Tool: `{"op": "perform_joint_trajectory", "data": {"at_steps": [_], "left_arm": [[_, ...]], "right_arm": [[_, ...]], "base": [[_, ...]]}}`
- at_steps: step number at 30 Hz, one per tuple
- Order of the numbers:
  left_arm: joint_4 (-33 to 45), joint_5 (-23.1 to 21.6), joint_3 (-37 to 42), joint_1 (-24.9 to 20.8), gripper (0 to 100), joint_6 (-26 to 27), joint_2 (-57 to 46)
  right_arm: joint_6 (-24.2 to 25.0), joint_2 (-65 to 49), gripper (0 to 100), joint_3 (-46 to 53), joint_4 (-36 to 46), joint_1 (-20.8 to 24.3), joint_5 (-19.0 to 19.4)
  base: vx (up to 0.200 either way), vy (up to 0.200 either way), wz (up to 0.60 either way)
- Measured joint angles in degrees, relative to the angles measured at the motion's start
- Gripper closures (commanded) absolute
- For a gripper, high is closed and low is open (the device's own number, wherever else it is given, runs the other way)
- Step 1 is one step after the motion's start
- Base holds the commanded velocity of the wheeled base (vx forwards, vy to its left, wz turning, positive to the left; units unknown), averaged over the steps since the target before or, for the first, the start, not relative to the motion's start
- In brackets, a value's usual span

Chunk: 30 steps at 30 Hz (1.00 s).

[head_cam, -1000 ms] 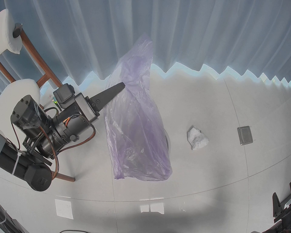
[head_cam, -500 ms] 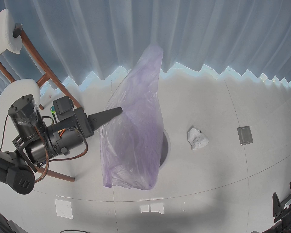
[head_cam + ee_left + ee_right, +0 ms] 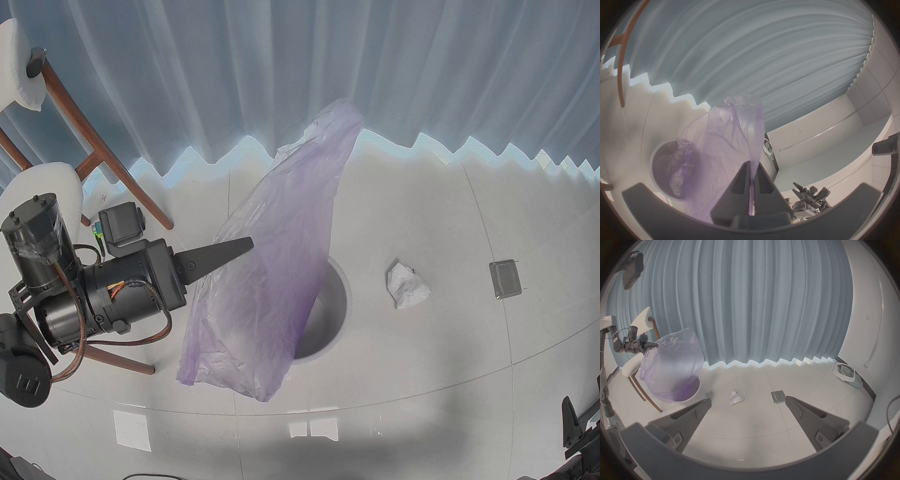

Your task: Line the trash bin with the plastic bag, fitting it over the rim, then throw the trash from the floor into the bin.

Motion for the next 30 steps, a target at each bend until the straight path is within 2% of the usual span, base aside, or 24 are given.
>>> {"op": "perform_joint_trajectory", "data": {"at_steps": [8, 13, 28, 30], "left_arm": [[-0.37, 2.22, -2.36, 0.06, 100, -0.23, 1.76], [-0.55, 0.63, -3.33, 1.4, 100, -0.29, 3.77], [-0.88, -0.38, -3.33, 1.93, 100, 0.69, 5.58], [-1.1, -0.17, -2.8, 1.66, 100, 1.05, 5.12]], "right_arm": [[0.0, 0.0, 0, 0.0, 0.0, -0.02, 0.0], [-0.02, 0.0, 0, 0.0, 0.0, -0.02, 0.0], [-0.02, 0.0, 0, 0.0, 0.0, 0.0, 0.0], [-0.02, 0.0, 0, 0.0, 0.0, -0.05, 0.0]], "base": [[0.0, 0.0, 0.0], [0.0, 0.0, 0.0], [0.2, 0.0, 0.0], [0.0, 0.0, 0.0]]}}
